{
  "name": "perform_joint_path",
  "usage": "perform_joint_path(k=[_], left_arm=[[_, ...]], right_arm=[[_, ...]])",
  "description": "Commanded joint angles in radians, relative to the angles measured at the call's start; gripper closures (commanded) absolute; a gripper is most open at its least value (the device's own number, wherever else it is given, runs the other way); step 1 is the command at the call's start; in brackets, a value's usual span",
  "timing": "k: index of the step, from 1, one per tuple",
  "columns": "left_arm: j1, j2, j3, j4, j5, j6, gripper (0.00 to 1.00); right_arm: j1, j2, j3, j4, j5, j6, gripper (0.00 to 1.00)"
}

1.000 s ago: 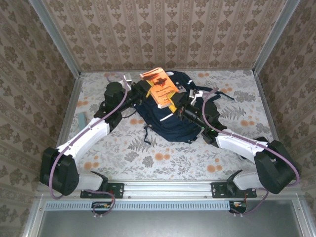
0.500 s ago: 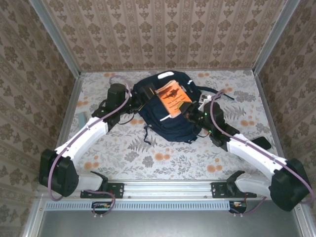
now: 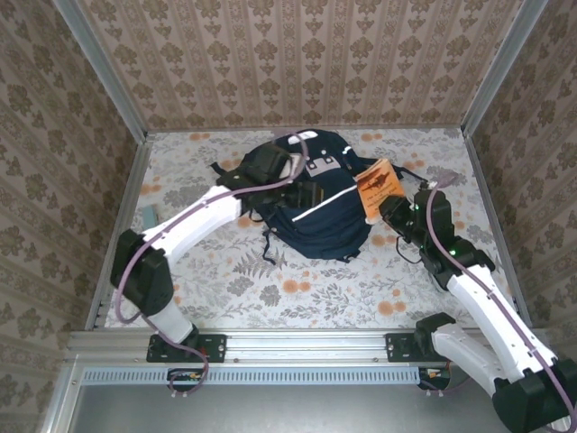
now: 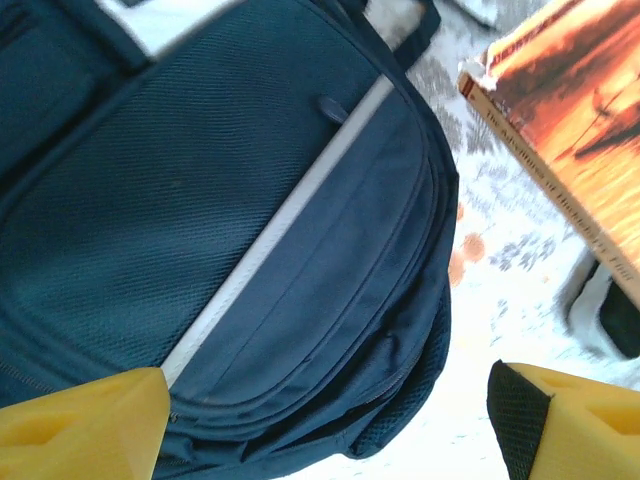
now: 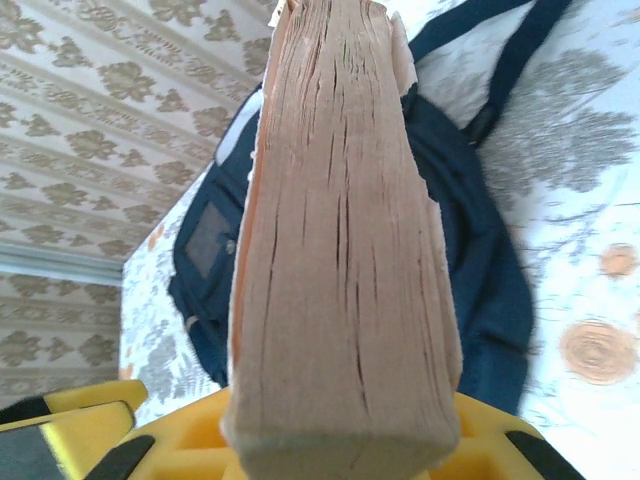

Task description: Pack the student bag

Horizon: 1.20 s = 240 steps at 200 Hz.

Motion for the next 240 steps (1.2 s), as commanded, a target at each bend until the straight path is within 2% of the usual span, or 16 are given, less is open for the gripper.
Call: perform_joint_path(k=[1,34,77,98,139,163,187,240], left_arm=[[-0.072,0.111,0.141,-0.180,-0.175,0.204,0.15],[-0.144,0.317,0.345,-0.303,-0.276,0.318,0.18],[-0.160,0.537,0.560,-0.418,-0.261,0.393,0.32],[-0.163,0.599,0.621,-0.448,-0.277,0.406,0.34],[-0.166,0.643,0.666,-0.465,-0.401,0.436,0.35],[-0.167,0.643,0.667,-0.461,-0.432,0.447,0.39],[-0.170,0.640,0.671,-0.462,-0.438,0.453,0.48],[-0.184,0.610,0.669,-0.449,-0.443,0.469,0.73]], right_arm=[[-0.025,-0.077,0.018,-0.107,0.066,-0.052,0.83],[-0.063,-0.139,-0.030,-0.177,0.065,-0.031,0.83],[-0.081,-0.181,-0.073,-0.195,0.042,-0.015,0.82],[-0.084,-0.178,-0.093,-0.191,0.017,0.003,0.83],[-0.083,-0.159,-0.116,-0.152,-0.020,0.026,0.83],[-0.083,-0.144,-0.123,-0.137,-0.037,0.034,0.83],[-0.084,-0.142,-0.128,-0.130,-0.044,0.038,0.83],[-0.083,-0.144,-0.125,-0.138,-0.047,0.037,0.82]])
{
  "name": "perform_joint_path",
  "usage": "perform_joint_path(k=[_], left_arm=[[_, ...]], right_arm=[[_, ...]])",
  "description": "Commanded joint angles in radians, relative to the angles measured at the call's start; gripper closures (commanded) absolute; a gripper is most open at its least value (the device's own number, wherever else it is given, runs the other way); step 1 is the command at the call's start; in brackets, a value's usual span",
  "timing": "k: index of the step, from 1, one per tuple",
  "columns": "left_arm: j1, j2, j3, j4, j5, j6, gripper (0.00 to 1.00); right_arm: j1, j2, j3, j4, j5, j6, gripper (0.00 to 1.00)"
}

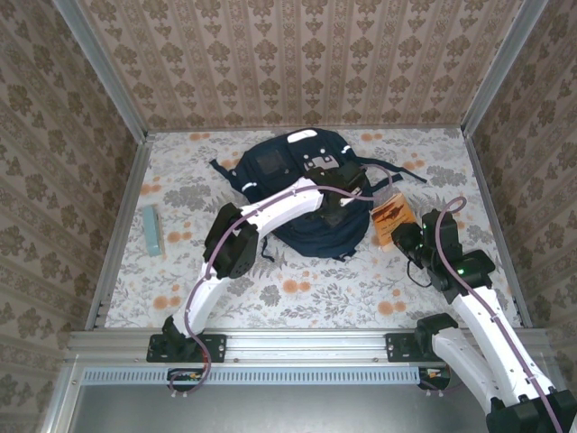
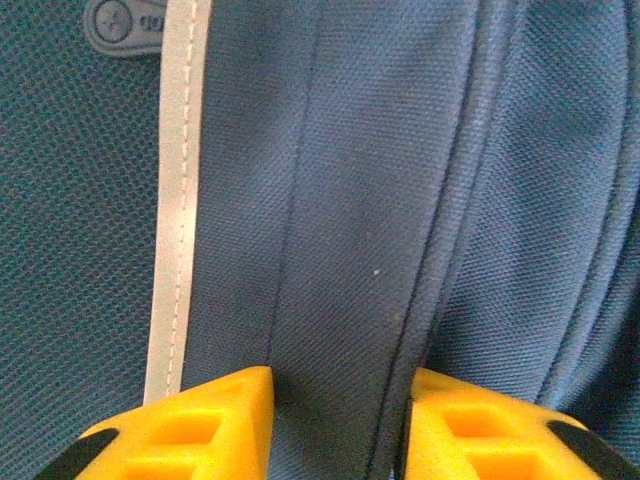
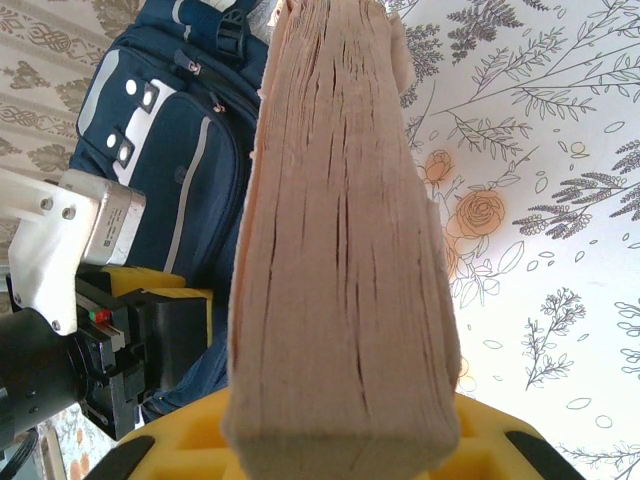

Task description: Pack the student bag

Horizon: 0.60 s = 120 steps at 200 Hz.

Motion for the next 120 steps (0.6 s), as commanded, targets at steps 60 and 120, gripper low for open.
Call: perform_joint_path(k=[60,120], left_arm=[[-0.010,-0.149,-0.024,0.059,-0.127,0.018,0.92],[-0.012,-0.379,-0.180,0.281,-0.228,-0.020,0.96]], right_arm=[[-0.004,-0.056,0.048,-0.056,0.058,-0.020,0.82],[-0.004,-0.088,0.066,-0.024,-0.073,-0.072,0.82]])
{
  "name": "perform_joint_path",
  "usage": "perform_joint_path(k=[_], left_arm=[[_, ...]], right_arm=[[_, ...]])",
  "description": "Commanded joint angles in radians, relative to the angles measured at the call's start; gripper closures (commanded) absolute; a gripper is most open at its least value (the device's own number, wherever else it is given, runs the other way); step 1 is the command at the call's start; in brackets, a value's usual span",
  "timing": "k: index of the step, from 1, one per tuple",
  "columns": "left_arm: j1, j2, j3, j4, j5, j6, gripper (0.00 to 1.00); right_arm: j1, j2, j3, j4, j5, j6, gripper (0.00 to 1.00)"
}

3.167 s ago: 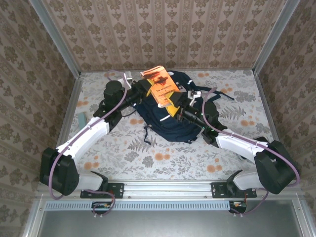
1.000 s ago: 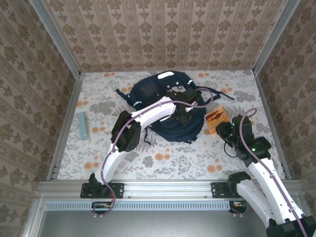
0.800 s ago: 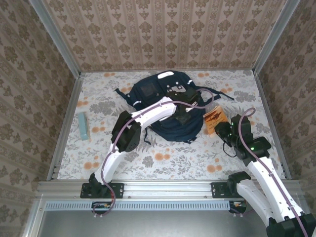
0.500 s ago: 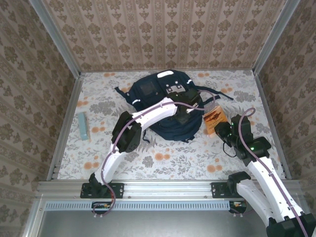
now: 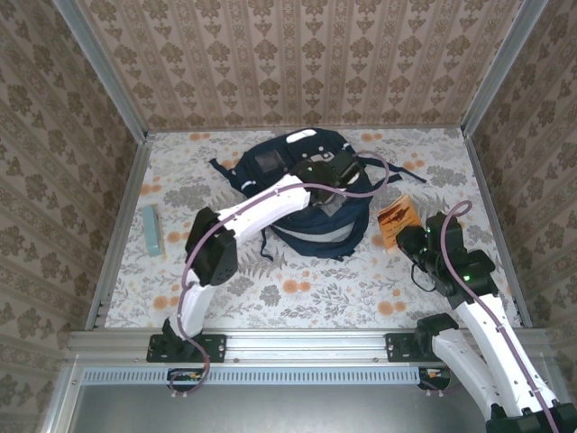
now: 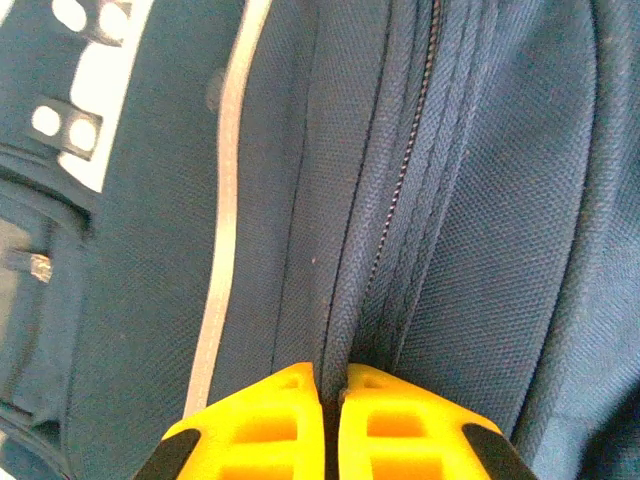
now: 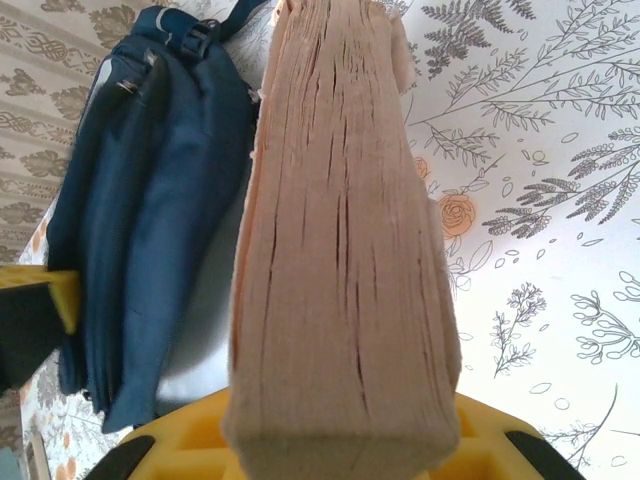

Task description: Pack the student bag

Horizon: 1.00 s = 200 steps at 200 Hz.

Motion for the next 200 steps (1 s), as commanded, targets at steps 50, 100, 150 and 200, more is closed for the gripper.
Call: perform_joint_path(k=[50,100,150,200], left_arm=[[-0.001,-0.230,-0.056,0.287,-0.135,-0.043,0.98],[-0.003,-0.197,0.006,0.259,-0.078,-0.072,0.98],[-0.002,-0.207,0.015,0.254,-0.054,-0.094,0.98],[0.003,-0.221,0.015,0.244,-0.071,-0.126,0.98]], right_arm=[[-0.002,-0.013,-0.026,0.291,-0.360,0.015,0.82],[0.046,0.074,-0.132,0.558,-0.420,0.167,0.81],[0.165,0.296,-0.136,0.857,-0.301,0.245,0.81],[0.280,0.618,-0.035,1.089,-0.074,0.198,0.80]])
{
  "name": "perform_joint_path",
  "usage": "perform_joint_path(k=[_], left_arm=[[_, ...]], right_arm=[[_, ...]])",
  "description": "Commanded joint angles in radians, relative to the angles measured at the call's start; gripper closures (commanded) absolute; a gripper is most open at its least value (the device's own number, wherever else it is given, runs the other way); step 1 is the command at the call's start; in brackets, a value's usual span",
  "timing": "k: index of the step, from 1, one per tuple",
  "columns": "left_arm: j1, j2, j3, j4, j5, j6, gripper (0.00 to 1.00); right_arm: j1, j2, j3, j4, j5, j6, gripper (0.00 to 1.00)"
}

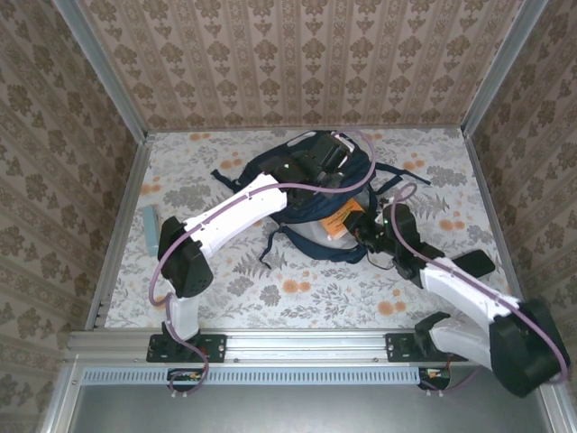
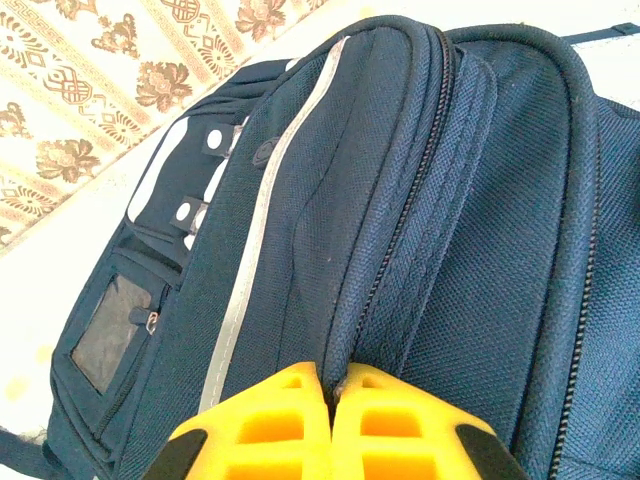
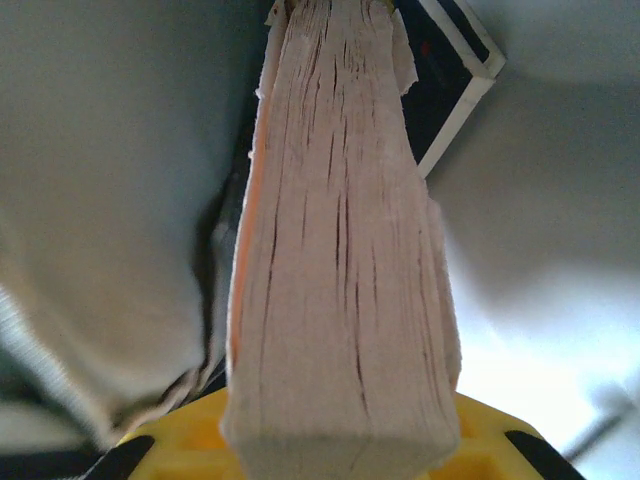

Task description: Pack the student bag

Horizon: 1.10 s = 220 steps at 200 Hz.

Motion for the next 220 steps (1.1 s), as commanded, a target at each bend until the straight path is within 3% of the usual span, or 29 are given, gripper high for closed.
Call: perform_joint_path(k=[1,62,75,92,106,131,155,187,220], left_arm=[[0.001,-0.052,0.069,0.093,-0.029,-0.052,0.98],[0.054,-0.095,0.017,0.102,0.077,-0.137,0.98],[0.062,-0.097,0.013,0.102,0.090,-0.144,0.98],[0.073,-0.094,0.013,0.098,0.101,-0.148,0.98],[0.082,-0.094,0.015,0.093,0.105,-0.153,0.98],[0.109,-0.092,0.013,0.087,0.137,-0.180,0.98],[0.142,-0.083,0.006,0.093,0.196,-0.227,0.98],[0.166,-0.079,-0.010,0.104,0.236,-0.247,0.98],[0.194,-0.077,-0.040,0.116,0.304,-0.259,0.97]], right_arm=[[0.036,0.118,0.101,0.233,0.146,-0.042,0.80],[0.044,0.495,0.240,0.395,0.242,-0.014,0.77],[0.042,0.555,0.280,0.396,0.224,0.011,0.71],[0.036,0.621,0.345,0.379,0.159,0.028,0.51],[0.026,0.645,0.389,0.307,0.107,0.044,0.42],[0.022,0.601,0.326,0.319,0.089,0.071,0.28],[0.015,0.508,0.246,0.267,0.064,0.089,0.21],[0.009,0.341,0.145,0.137,0.055,0.100,0.21],[0.001,0.121,0.102,-0.150,0.109,0.134,0.30]])
